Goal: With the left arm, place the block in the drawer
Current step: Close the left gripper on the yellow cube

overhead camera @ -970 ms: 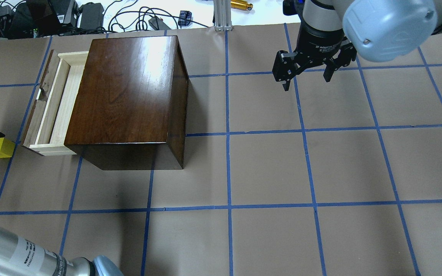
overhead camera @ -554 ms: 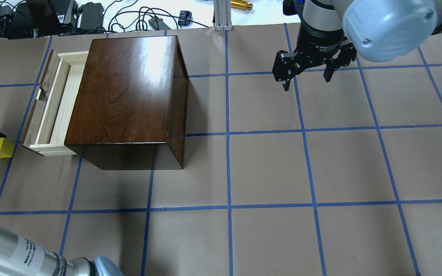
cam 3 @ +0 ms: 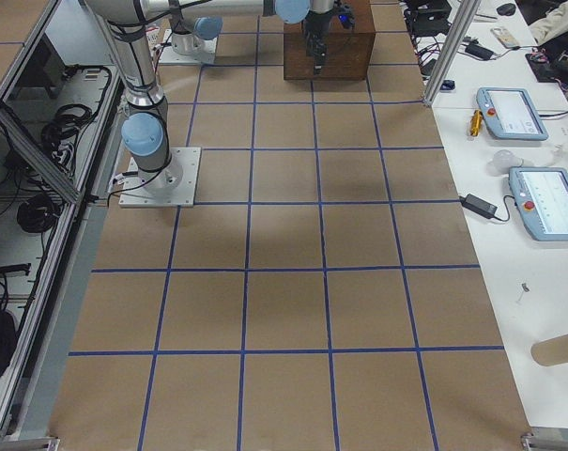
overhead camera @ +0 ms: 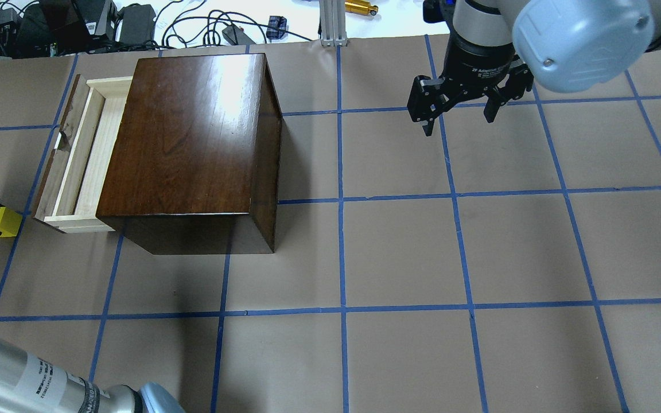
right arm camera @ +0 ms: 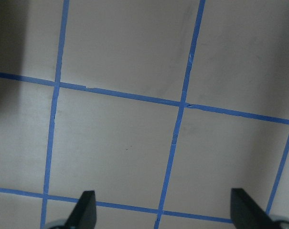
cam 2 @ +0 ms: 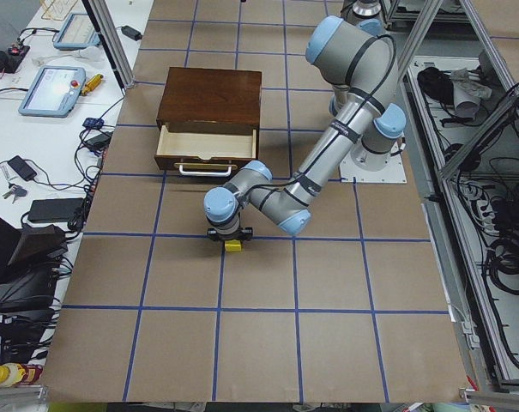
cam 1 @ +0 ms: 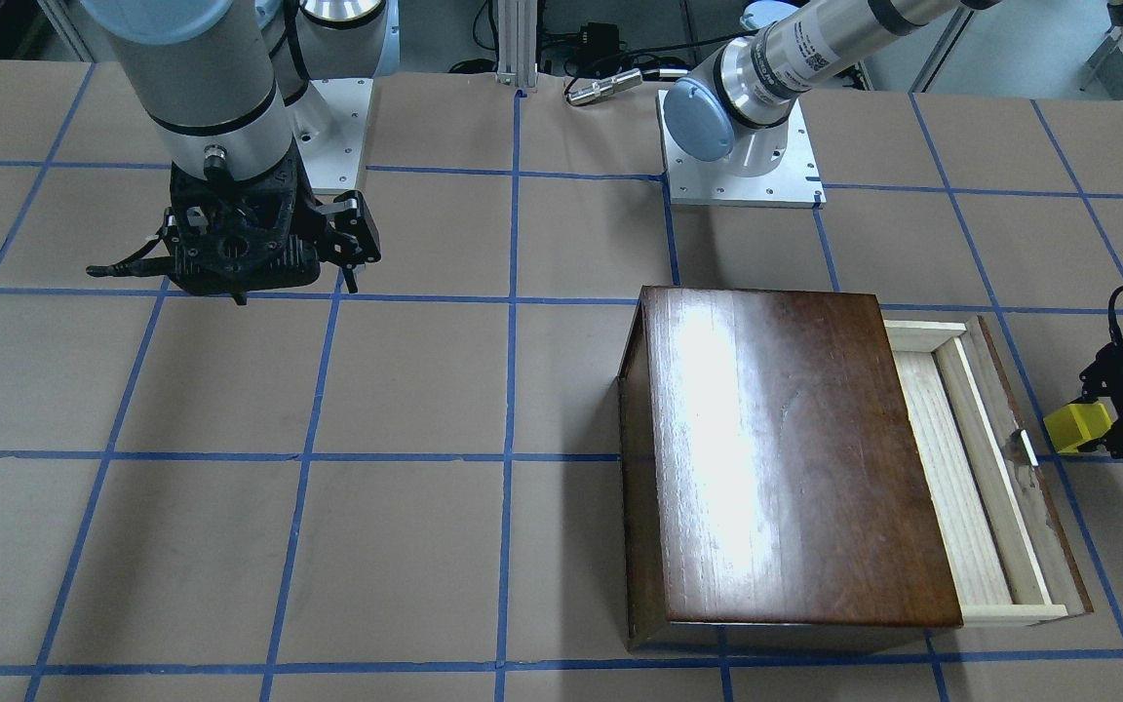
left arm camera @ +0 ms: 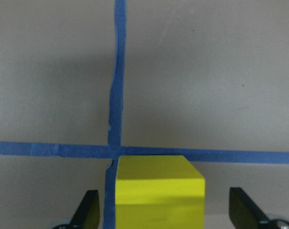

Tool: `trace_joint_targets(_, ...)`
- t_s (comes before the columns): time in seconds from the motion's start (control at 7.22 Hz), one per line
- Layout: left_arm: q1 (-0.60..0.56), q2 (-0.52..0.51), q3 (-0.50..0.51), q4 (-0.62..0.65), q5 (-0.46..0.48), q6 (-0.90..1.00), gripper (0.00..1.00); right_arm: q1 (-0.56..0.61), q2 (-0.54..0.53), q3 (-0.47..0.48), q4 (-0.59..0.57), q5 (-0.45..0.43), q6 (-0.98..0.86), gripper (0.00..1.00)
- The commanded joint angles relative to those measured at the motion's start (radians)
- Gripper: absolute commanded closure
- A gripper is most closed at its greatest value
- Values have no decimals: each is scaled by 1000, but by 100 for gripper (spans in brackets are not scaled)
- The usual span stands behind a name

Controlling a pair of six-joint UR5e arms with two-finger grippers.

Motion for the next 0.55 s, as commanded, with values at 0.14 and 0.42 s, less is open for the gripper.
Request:
trace_joint_targets(0.14, 0, 0, 0, 1, 0, 1, 99, 0, 0, 0, 0, 0, 0, 0)
trace_joint_targets(0.42, 0, -1, 0, 6, 0, 1, 100, 0, 0, 0, 0, 0, 0, 0)
